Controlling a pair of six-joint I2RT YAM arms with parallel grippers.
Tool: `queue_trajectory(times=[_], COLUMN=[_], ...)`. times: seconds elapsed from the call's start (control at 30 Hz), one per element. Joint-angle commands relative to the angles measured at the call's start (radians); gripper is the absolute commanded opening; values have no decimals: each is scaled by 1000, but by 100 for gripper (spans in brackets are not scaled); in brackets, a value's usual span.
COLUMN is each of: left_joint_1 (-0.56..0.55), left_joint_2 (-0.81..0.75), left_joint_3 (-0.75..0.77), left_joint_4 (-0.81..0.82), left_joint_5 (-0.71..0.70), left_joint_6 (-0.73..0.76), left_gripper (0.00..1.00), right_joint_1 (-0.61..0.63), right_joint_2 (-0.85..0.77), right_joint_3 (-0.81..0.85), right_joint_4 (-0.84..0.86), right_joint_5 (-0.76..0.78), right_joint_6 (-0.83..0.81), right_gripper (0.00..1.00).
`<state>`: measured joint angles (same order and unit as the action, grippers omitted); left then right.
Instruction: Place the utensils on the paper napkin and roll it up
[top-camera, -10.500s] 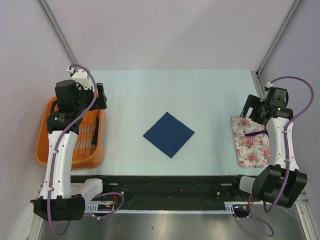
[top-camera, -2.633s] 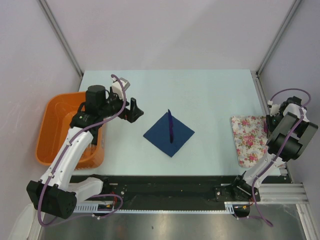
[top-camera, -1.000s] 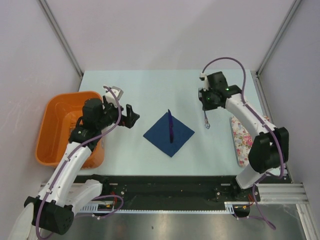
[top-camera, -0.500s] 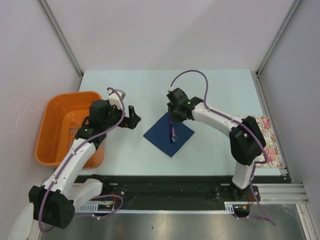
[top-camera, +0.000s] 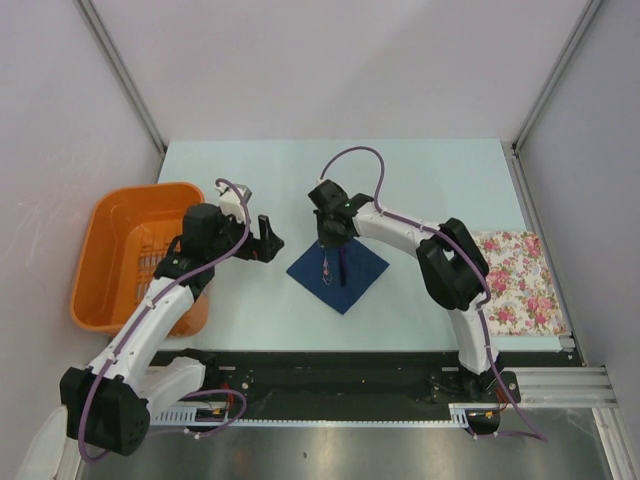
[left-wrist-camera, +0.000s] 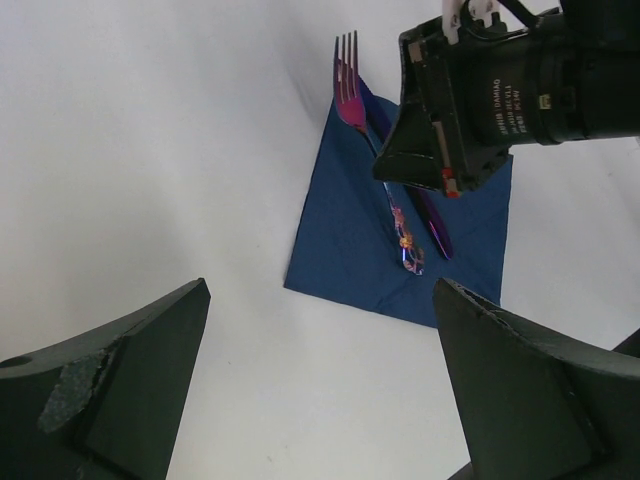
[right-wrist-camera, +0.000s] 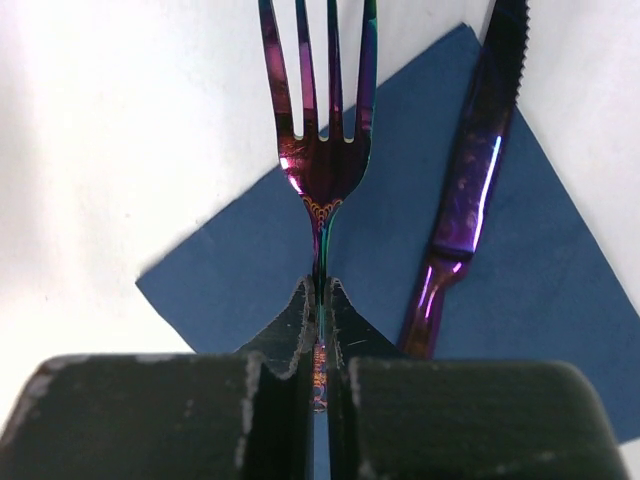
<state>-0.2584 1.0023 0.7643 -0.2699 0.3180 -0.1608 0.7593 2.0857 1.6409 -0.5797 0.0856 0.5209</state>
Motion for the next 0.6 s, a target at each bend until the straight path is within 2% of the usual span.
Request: queue_trajectory(times=[0.0, 0.57], left_joint_1=[5, 4], left_joint_2=[-19, -41], left_joint_3=[-13, -56], left_joint_4=[31, 38], left_joint_5=[16, 66], left_joint_6=[-34, -57], left_gripper=[100, 99], right_joint_1=[-6, -35], right_joint_2=[27, -9], right_joint_3=[86, 11], right_joint_4=[-26, -51], right_joint_5=[0, 23], right_joint_6=[14, -7], right_gripper=[0, 0])
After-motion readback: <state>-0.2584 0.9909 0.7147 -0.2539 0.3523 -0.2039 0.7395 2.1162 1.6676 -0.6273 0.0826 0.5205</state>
